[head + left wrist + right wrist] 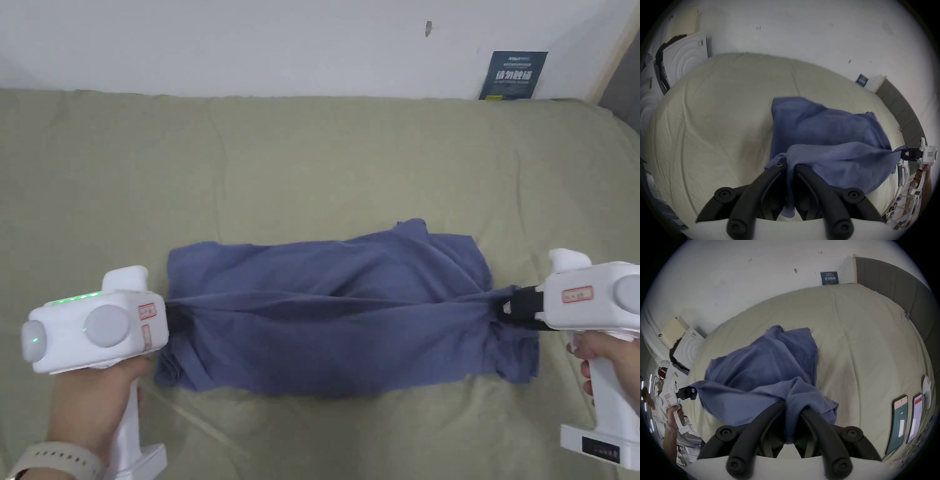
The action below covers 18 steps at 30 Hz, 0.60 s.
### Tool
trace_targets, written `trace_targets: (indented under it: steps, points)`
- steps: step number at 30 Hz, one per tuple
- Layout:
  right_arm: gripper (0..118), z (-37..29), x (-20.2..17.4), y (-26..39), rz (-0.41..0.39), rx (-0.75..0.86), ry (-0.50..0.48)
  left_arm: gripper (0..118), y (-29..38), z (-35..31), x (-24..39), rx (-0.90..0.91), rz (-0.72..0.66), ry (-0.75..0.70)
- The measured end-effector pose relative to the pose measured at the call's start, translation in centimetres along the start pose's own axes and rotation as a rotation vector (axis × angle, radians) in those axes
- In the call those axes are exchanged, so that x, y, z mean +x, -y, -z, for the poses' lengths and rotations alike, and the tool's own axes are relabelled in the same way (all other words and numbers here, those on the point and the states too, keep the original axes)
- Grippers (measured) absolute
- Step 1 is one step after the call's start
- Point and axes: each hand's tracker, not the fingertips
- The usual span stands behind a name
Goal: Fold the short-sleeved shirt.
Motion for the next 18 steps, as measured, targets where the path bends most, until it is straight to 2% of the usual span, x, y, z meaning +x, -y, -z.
trace_targets:
  steps: [3,4,5,6,7,8,9,13,16,17,18]
  points:
    - [7,1.9,-0.3,-0.4,-0.014,-0.003,0.033,5,0.0,1.9,0.4,-0.043,-0.012,0.009]
    - [20,1.8,-0.3,-0.2,-0.033,0.027,0.047,6,0.1,1.8,0.3,-0.040,-0.017,0.027]
    - [53,1.5,-0.4,0.1,-0.042,0.084,0.053,18,0.4,1.3,0.1,-0.035,-0.022,0.051]
    - [96,0.9,-0.3,0.6,-0.046,0.135,0.041,50,0.7,0.6,0.0,-0.013,-0.028,0.067]
    - [118,-0.5,-0.3,1.4,-0.070,0.206,0.007,107,1.4,-0.7,-0.1,0.013,-0.011,0.086]
    - [116,-2.0,-0.7,2.3,-0.091,0.282,0.003,118,2.1,-3.0,-0.3,0.042,0.016,0.109]
    - [116,-3.4,-1.1,3.5,-0.103,0.320,0.011,113,3.1,-4.7,-0.4,0.129,0.029,0.091]
    - [116,-10.2,-3.3,11.0,-0.169,0.449,0.007,118,10.6,-12.3,-0.6,0.395,0.169,0.112]
    - [113,-12.8,-4.1,16.9,-0.202,0.503,0.003,118,16.0,-16.0,-0.5,0.469,0.265,0.071]
    - [101,-13.6,-4.4,18.8,-0.205,0.514,-0.043,116,17.0,-16.7,-0.4,0.471,0.298,0.035]
    - [59,-14.0,-4.7,20.3,-0.217,0.529,-0.080,106,17.8,-16.8,-0.3,0.429,0.303,0.006]
